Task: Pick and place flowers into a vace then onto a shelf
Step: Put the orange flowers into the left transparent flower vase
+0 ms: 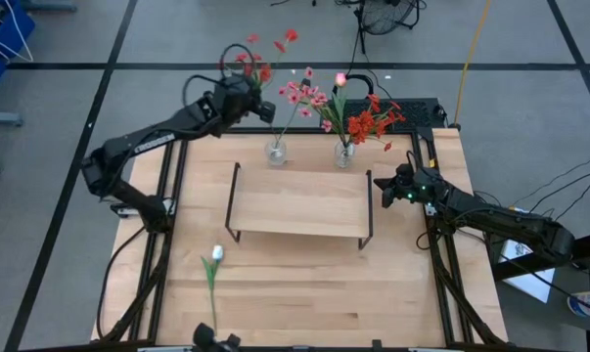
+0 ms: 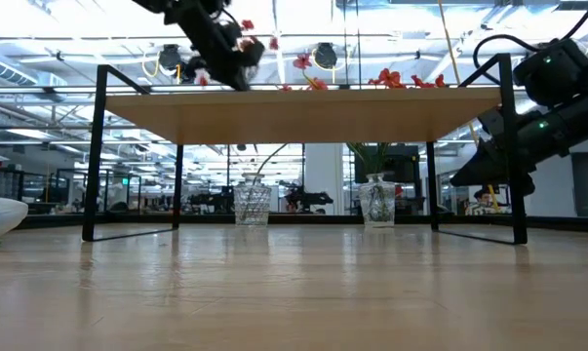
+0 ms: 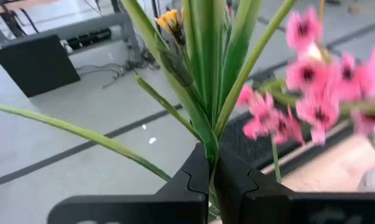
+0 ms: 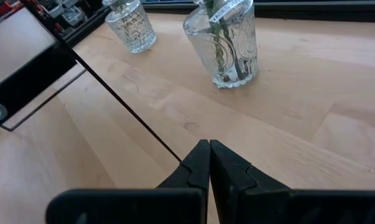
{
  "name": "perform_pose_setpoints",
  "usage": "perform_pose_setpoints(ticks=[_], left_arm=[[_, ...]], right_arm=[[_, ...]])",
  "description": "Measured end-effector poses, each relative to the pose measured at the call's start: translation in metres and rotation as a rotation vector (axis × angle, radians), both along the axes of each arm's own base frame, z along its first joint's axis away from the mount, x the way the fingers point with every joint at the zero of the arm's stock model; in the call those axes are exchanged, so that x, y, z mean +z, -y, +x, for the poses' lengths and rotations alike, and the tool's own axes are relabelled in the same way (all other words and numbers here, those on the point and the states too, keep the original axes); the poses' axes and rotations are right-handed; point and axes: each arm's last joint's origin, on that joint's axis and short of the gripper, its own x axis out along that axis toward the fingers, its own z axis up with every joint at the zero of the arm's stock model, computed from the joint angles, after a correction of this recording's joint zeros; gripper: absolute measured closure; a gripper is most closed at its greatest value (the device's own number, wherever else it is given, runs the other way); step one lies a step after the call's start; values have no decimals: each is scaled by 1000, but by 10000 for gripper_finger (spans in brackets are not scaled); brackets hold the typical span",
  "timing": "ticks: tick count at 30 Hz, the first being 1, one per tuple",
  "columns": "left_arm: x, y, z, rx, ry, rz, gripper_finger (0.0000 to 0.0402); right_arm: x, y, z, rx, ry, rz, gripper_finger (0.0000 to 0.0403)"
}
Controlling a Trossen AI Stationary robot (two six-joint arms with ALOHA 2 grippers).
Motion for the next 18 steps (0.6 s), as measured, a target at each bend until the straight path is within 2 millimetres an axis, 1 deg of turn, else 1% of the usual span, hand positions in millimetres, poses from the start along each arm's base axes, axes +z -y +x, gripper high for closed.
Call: perform_pose_setpoints(ticks=[3,9,12,16,18], left_arm=[[-13,-4,8,-13,-40,-23,396],[-27,-8,18,-25,-81,-42,391],[-28,-7,18,-19,-105,-32,396],[-27,-9,16,18,-143,-1,388],[-28,-9,15,23,-163,9,391]], right_arm=[[-1,0,0,0,-6,4,401],[-1,0,0,-15,2,29,401],[-1,0,0,-20,5,38,401],[-1,1,0,-38,7,42,401],[-1,1,0,-44,7,39,401]])
